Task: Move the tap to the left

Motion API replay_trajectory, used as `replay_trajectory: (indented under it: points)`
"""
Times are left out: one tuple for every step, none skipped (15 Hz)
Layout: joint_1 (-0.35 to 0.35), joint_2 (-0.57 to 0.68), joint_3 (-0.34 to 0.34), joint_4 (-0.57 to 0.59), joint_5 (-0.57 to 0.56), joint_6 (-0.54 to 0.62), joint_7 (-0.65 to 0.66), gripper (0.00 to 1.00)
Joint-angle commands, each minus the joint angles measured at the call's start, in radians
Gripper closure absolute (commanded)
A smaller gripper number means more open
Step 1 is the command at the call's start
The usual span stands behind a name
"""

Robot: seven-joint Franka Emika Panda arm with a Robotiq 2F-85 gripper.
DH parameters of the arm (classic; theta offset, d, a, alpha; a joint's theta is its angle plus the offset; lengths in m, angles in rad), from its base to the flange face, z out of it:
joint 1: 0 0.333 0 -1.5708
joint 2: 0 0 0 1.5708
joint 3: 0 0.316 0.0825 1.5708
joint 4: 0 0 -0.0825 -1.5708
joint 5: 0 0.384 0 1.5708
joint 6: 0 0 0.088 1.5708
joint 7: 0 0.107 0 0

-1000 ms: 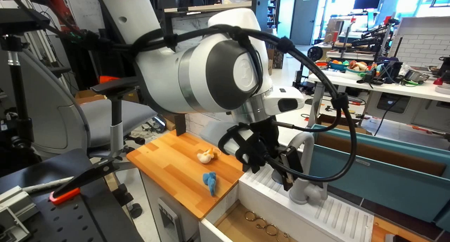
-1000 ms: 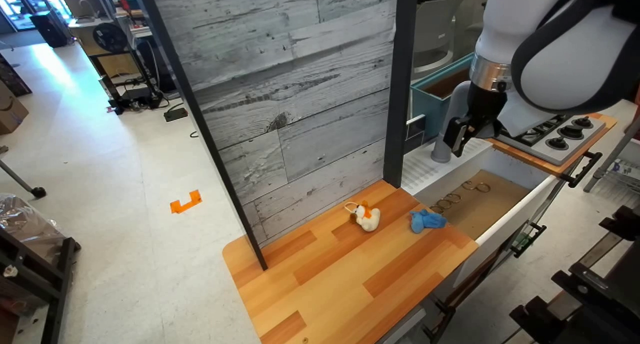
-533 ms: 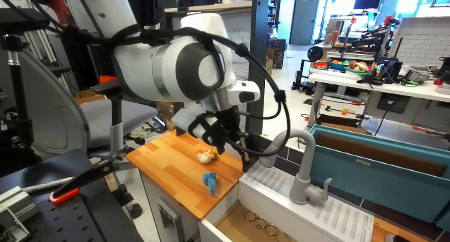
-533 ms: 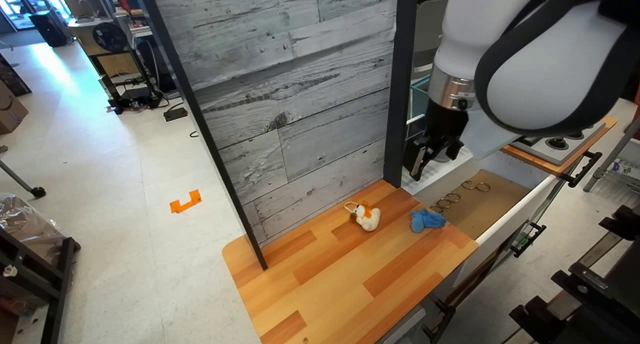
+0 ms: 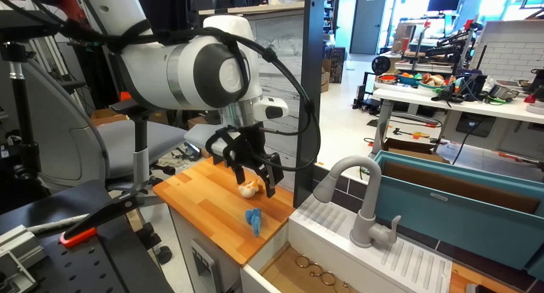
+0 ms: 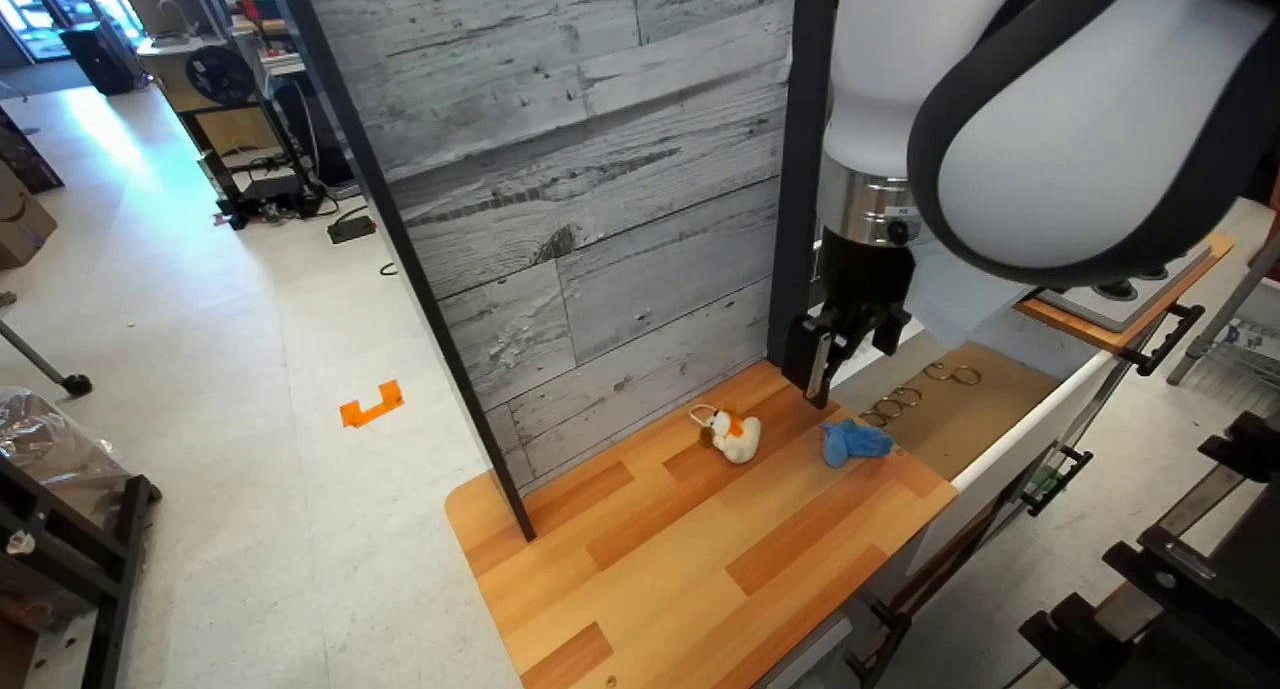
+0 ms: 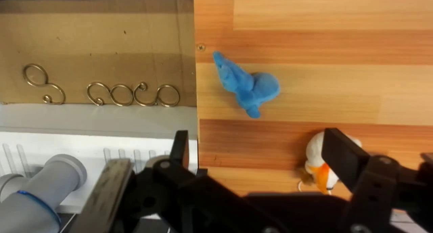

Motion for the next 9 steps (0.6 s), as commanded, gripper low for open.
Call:
replay_trajectory:
  points:
    - [-0.052, -0.128, 0.07, -0.084, 0.032, -0.197, -0.077, 0.0]
    - [-0.063, -0.154, 0.086, -0.099, 0.033, -0.243, -0.089, 0.0]
    - [-0.076, -0.183, 0.103, -0.117, 0.037, -0.281, -0.103, 0.0]
    - [-0.087, -0.205, 0.116, -0.127, 0.04, -0.31, -0.111, 0.0]
    - [-0.1, -0.226, 0.13, -0.135, 0.049, -0.334, -0.119, 0.0]
    - [-0.101, -0.246, 0.126, -0.141, 0.039, -0.367, -0.124, 0.0]
    - [-0.076, -0.179, 0.108, -0.098, 0.014, -0.315, -0.082, 0.0]
    - [-0.082, -0.201, 0.112, -0.108, 0.013, -0.338, -0.088, 0.0]
    - [-0.087, -0.215, 0.113, -0.116, 0.013, -0.345, -0.093, 0.0]
